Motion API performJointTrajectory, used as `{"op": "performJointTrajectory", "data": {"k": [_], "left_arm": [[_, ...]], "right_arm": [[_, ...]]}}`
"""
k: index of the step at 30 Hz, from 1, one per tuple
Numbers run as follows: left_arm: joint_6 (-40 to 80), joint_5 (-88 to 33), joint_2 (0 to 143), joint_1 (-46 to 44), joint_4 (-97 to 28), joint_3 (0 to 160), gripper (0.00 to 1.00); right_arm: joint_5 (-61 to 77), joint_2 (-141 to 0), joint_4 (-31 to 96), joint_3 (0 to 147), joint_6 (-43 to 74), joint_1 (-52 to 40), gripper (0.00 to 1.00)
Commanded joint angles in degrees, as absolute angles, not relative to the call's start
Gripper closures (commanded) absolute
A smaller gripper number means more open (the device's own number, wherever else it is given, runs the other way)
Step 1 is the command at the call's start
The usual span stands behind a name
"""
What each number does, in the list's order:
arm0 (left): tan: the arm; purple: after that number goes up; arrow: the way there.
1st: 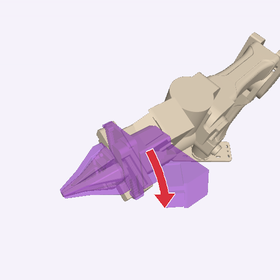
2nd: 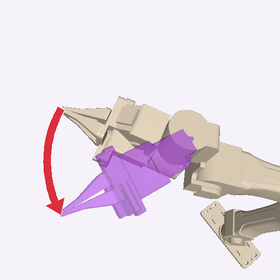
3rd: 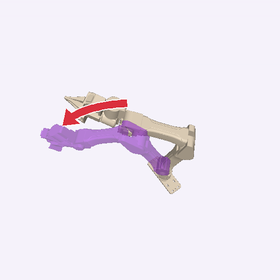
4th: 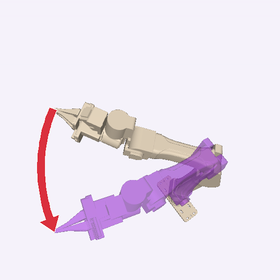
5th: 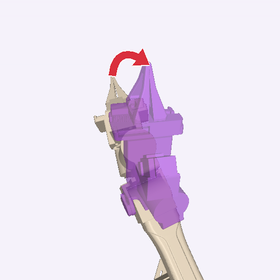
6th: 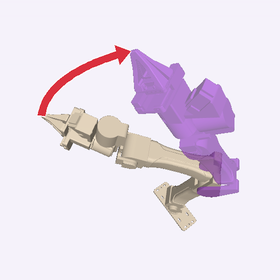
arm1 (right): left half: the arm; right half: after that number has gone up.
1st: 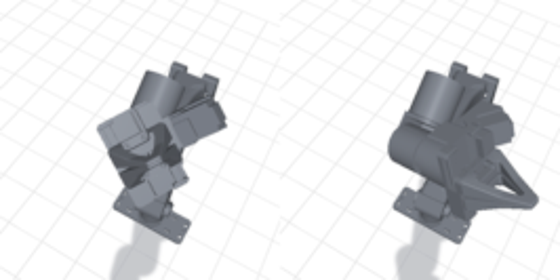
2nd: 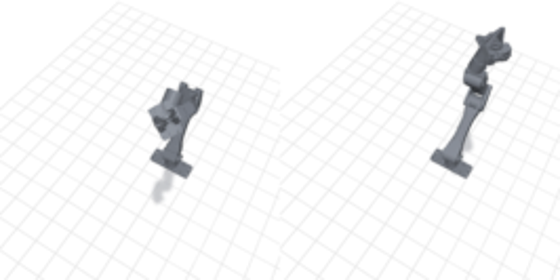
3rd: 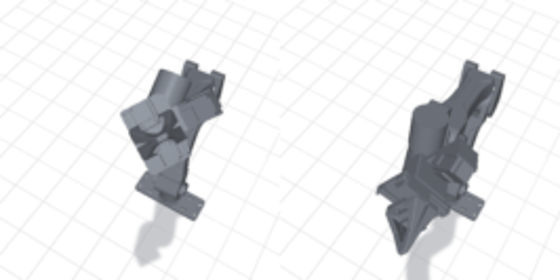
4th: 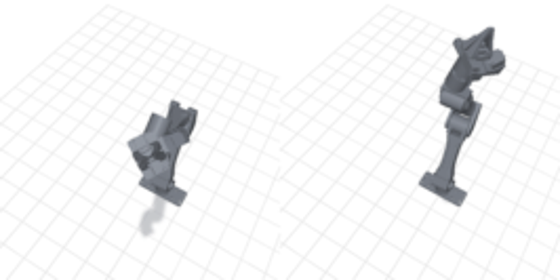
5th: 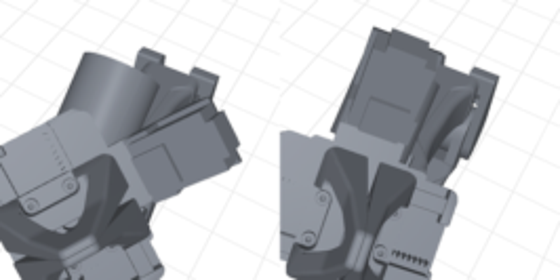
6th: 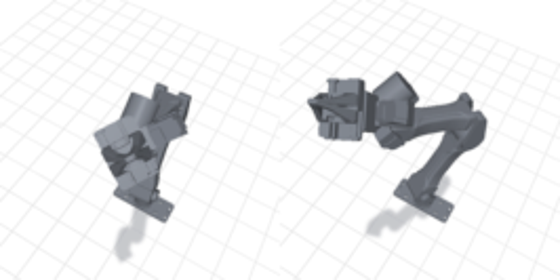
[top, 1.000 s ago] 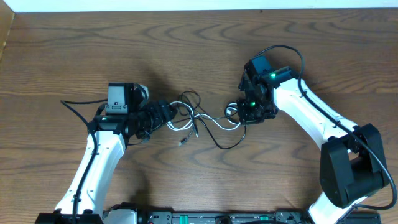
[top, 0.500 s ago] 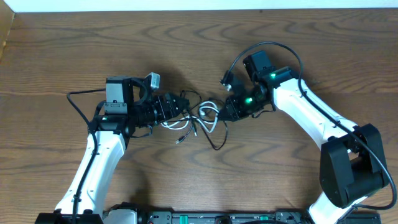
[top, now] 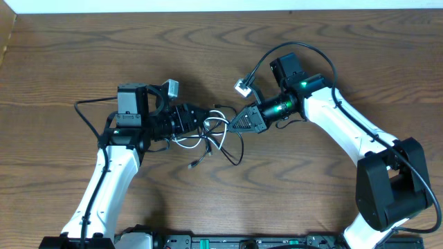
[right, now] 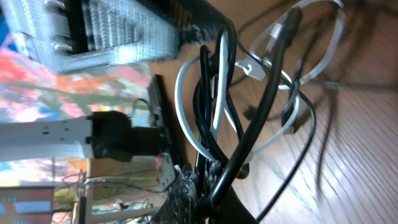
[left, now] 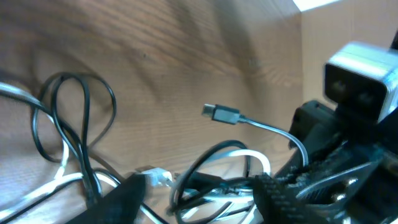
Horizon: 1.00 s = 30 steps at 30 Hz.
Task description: Untangle cables
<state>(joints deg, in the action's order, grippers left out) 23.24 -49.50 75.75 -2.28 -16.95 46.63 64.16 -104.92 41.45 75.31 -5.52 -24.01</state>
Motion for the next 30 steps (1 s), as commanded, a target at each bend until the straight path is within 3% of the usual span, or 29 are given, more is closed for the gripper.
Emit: {"op": "performJointTrajectory", "data": {"k": [1,20,30], "left_arm": [[22.06,-50.33,75.99,-2.98,-17.02,47.31,0.58],[18.22,-49.67,75.99,-3.73,-23.53,47.13,0.65],[18.72,-47.81,75.99,-3.73,-24.95,47.13,0.64]], "right_arm": [[70.65,-104.51,40.42,75.66,-7.57,-23.73,0.99],[73.17,-104.51,38.3,75.66,-7.27,-22.63,0.99],[67.05,-104.51,37.87,75.66,-0.01,-21.3,0.99]]}}
